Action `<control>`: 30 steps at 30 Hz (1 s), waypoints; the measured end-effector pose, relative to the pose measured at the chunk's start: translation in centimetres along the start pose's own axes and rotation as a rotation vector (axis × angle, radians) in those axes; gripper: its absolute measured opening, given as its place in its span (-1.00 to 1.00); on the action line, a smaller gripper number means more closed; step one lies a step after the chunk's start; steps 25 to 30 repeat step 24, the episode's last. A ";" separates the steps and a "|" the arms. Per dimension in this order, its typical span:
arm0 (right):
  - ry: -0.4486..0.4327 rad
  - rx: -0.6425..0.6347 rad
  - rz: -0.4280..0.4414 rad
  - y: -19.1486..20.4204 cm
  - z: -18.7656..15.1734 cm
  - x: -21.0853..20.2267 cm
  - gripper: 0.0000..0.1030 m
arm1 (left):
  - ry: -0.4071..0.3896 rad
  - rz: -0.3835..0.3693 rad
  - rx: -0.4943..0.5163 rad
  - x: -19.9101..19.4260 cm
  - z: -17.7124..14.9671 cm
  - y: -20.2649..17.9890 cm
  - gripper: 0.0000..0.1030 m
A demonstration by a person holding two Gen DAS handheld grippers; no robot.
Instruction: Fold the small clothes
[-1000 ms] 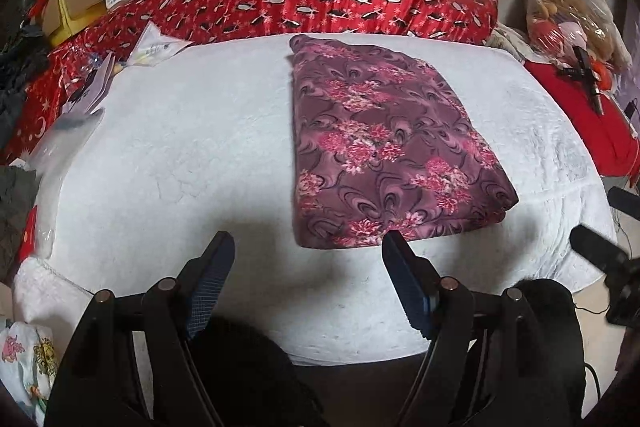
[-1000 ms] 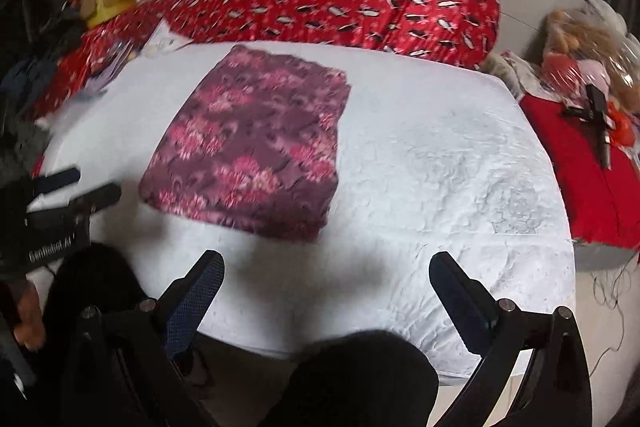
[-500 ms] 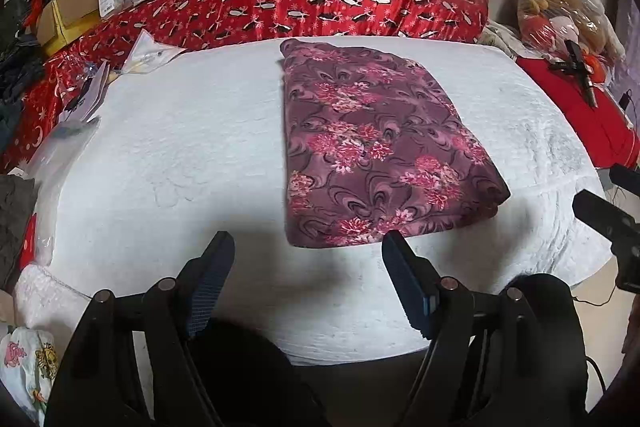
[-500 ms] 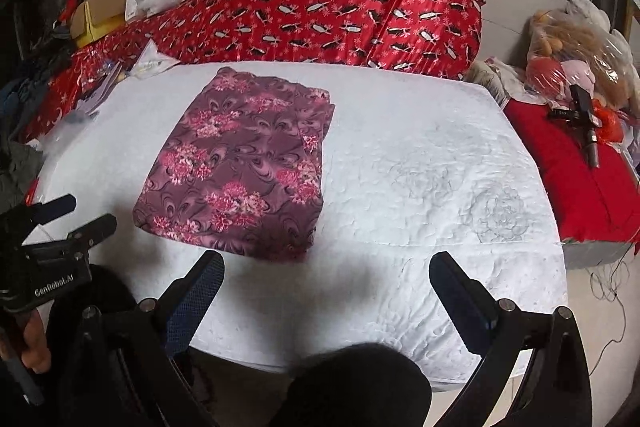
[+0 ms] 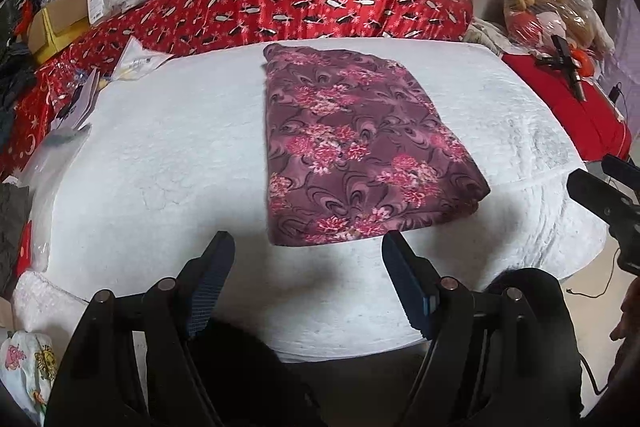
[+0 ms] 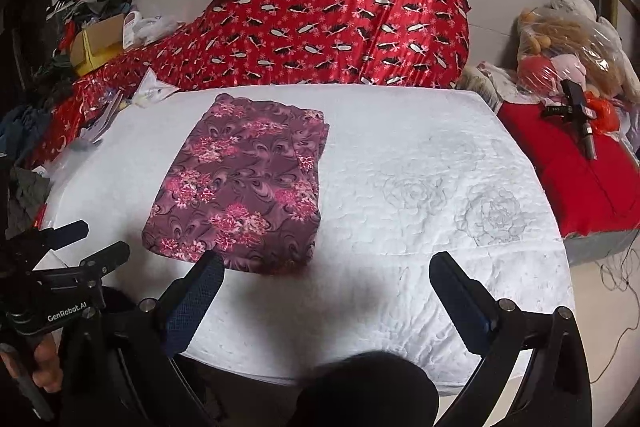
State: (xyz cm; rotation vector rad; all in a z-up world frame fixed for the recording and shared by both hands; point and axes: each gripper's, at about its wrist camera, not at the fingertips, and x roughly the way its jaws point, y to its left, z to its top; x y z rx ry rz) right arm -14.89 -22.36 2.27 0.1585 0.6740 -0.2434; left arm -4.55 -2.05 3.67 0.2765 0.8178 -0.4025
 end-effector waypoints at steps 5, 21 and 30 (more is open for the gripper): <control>0.003 0.017 -0.007 -0.3 0.0 -0.1 1.00 | 0.000 -0.040 0.002 -0.3 0.3 -0.3 0.48; 0.005 0.014 -0.003 -0.2 -0.2 -0.2 1.00 | -0.056 -0.123 0.032 -2.8 1.8 -2.7 0.48; 0.001 0.019 -0.007 -0.3 -0.3 -0.4 1.00 | -0.047 -0.118 0.039 -2.8 1.8 -3.2 0.48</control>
